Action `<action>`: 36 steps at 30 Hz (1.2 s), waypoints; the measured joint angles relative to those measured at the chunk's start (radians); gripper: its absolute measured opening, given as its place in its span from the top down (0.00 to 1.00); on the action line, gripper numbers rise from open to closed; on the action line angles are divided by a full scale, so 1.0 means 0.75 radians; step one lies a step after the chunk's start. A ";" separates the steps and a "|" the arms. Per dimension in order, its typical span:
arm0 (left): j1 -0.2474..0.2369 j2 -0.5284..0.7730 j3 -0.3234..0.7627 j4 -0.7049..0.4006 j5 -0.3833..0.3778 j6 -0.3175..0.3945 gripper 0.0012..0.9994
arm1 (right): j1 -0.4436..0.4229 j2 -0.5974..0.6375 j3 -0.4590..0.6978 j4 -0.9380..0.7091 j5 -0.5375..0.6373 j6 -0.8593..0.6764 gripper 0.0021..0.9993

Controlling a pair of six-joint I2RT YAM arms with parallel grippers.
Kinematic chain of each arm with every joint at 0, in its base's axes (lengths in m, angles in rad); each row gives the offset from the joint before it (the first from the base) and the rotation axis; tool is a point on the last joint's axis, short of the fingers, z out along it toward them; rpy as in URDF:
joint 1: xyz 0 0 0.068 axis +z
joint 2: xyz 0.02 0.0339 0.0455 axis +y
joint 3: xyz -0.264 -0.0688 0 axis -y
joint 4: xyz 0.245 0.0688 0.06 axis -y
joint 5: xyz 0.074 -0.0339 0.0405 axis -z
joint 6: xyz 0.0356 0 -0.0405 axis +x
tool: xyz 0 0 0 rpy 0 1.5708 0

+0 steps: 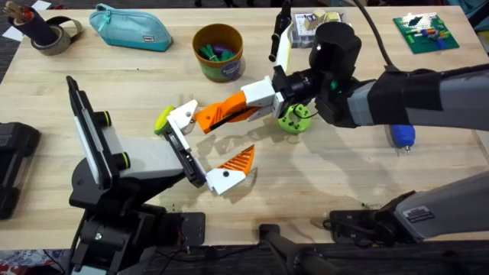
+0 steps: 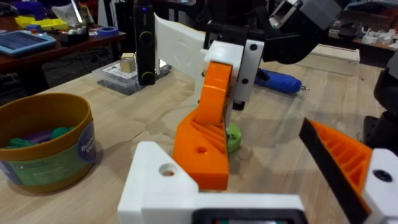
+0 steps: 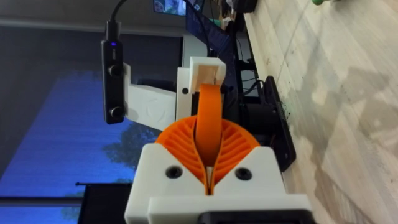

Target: Pick up the gripper from the table and insert it into the empty holder that is missing its gripper. Then pick up a screw, insert it into the mounting hole, and use the screwdriver to tighten it. Finally, clean up the table by picking up the vegetable and placing it into the bucket.

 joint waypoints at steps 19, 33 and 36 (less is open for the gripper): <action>0.000 0.004 0.002 -0.019 0.065 0.000 0.01 | -0.188 -0.143 -0.156 0.078 -0.117 0.020 0.98; 0.000 0.004 0.002 -0.076 0.330 0.000 0.01 | -0.266 -0.489 -0.470 0.121 -0.094 0.026 0.98; 0.000 0.004 0.003 -0.098 0.361 0.000 0.01 | -0.235 -0.496 -0.532 0.127 -0.042 0.029 0.98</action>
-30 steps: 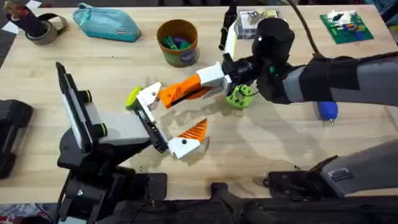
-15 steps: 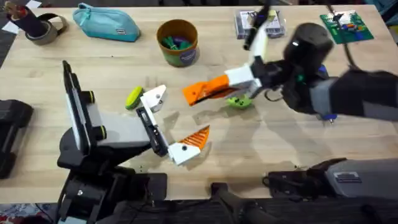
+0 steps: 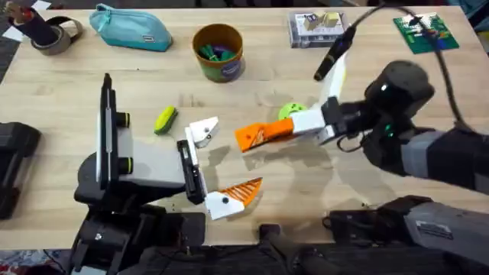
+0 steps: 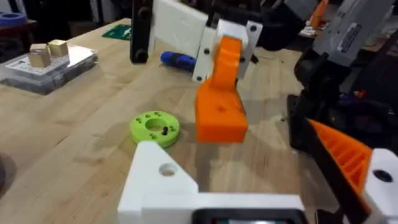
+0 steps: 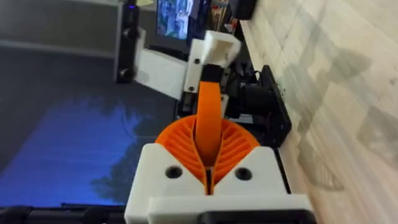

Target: Pick up the gripper from the table and insert it into the empty holder that is missing its gripper. Then pick up a screw, insert it into the mounting hole, and use the screwdriver to tighten it. Finally, clean up the table by picking up the vegetable and placing it into the bucket.

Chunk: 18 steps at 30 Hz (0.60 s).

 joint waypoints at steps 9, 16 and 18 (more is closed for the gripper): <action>0.000 0.000 0.000 -0.006 0.029 0.000 0.01 | 0.091 0.000 -0.070 0.143 0.116 0.028 0.98; 0.000 0.000 0.000 -0.006 0.029 0.000 0.01 | 0.102 0.000 -0.070 0.165 0.152 0.057 0.98; 0.000 0.000 0.000 -0.006 0.029 0.000 0.01 | 0.102 0.000 -0.070 0.168 0.170 0.070 0.98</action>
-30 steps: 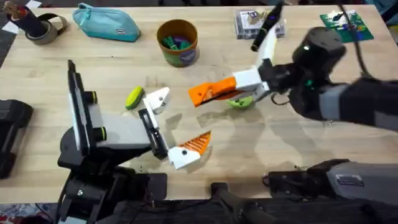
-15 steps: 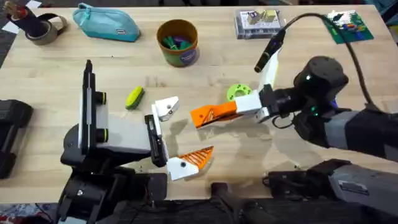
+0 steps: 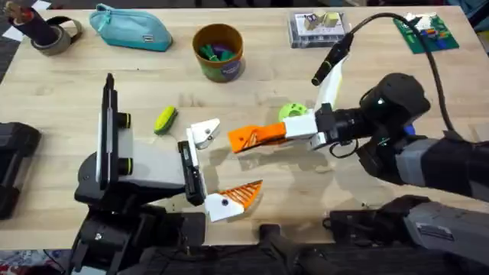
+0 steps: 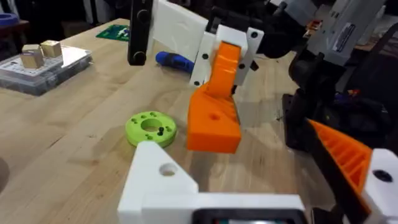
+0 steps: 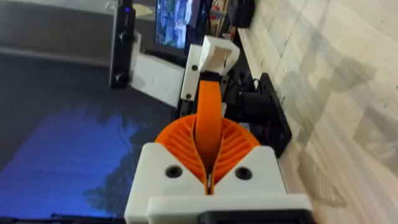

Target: Pick up the gripper from the table and insert it into the empty holder that is missing its gripper. Then pick up a screw, insert it into the mounting hole, and use the screwdriver to tighten it. Finally, clean up the table by picking up the vegetable and placing it into the bucket.

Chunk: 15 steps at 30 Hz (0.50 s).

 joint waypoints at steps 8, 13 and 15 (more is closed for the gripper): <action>0.000 0.000 0.000 -0.001 0.004 0.000 0.01 | 0.004 0.000 0.000 0.004 0.073 0.051 0.98; 0.000 0.000 0.000 -0.001 0.004 0.000 0.01 | 0.006 0.000 -0.001 0.085 0.088 0.081 0.98; 0.000 0.000 0.000 -0.001 0.004 0.000 0.01 | 0.006 0.000 -0.001 0.098 0.098 0.090 0.98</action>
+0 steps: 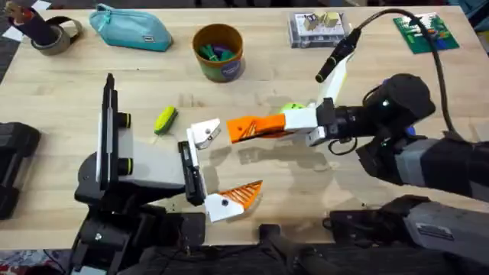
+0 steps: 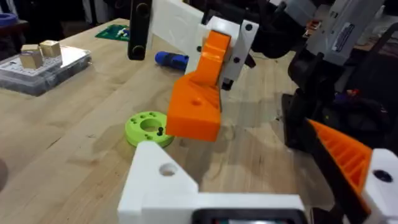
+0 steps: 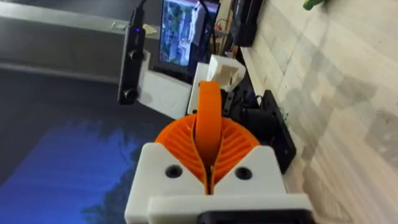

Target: Pick up the gripper from the table and insert it into the empty holder that is missing its gripper. Then pick up a screw, insert it into the mounting hole, and use the screwdriver to tighten it. Finally, clean up the table by picking up the vegetable and placing it into the bucket.

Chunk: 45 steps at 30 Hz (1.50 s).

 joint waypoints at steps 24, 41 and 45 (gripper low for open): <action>0.000 0.000 0.000 0.000 0.000 0.000 0.01 | 0.104 -0.028 -0.048 0.040 0.036 0.104 0.98; 0.000 0.000 0.000 0.000 0.001 0.000 0.01 | 0.136 -0.004 -0.149 0.175 0.188 0.176 0.98; 0.000 0.000 0.000 0.000 0.001 0.000 0.01 | 0.136 0.018 -0.149 0.174 0.191 0.180 0.98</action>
